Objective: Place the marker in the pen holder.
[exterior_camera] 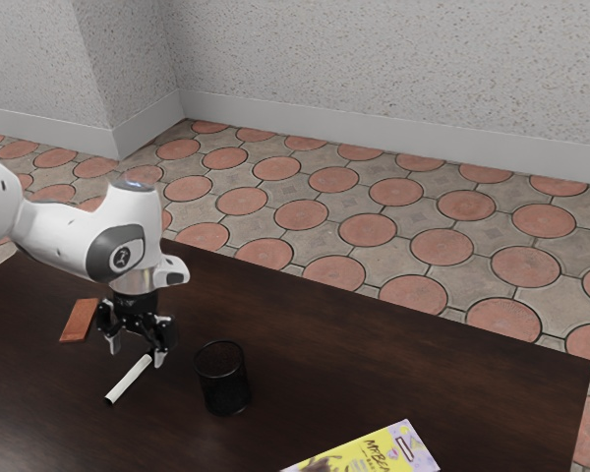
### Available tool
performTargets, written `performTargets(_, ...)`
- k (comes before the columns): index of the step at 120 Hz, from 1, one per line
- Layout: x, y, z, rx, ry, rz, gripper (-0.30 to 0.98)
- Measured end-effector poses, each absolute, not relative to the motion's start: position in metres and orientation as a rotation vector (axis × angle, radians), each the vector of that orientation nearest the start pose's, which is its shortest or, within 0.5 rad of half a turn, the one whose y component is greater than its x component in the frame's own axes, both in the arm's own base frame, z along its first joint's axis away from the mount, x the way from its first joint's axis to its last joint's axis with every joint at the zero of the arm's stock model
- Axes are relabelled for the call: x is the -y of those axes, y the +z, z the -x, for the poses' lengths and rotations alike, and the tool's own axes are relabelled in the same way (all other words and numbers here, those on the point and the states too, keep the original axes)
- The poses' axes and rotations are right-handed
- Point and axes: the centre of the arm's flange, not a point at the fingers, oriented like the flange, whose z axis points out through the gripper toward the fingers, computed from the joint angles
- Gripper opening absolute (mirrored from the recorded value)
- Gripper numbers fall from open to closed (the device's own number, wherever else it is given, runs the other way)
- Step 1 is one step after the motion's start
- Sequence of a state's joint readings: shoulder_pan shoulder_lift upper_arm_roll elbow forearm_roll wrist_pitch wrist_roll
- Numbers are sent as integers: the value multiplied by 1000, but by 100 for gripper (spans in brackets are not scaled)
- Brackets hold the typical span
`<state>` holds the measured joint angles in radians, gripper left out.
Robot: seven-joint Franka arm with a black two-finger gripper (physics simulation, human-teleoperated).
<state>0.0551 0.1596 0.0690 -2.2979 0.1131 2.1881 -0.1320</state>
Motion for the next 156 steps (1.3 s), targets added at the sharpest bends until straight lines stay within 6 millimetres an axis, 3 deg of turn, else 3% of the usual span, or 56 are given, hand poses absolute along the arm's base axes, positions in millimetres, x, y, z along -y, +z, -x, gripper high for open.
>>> performTargets(29,-65,250,-488,273,437,3007,65)
performTargets(48,-66,252,-490,275,419,3007,37)
performTargets(70,-66,252,-492,277,405,3009,16)
performTargets(113,-68,244,-494,285,386,3007,-6)
performTargets(137,-69,259,-502,283,278,3006,-9)
performTargets(145,-69,276,-508,271,186,3006,-10)
performTargets(156,-62,314,-518,189,-1,2979,-10)
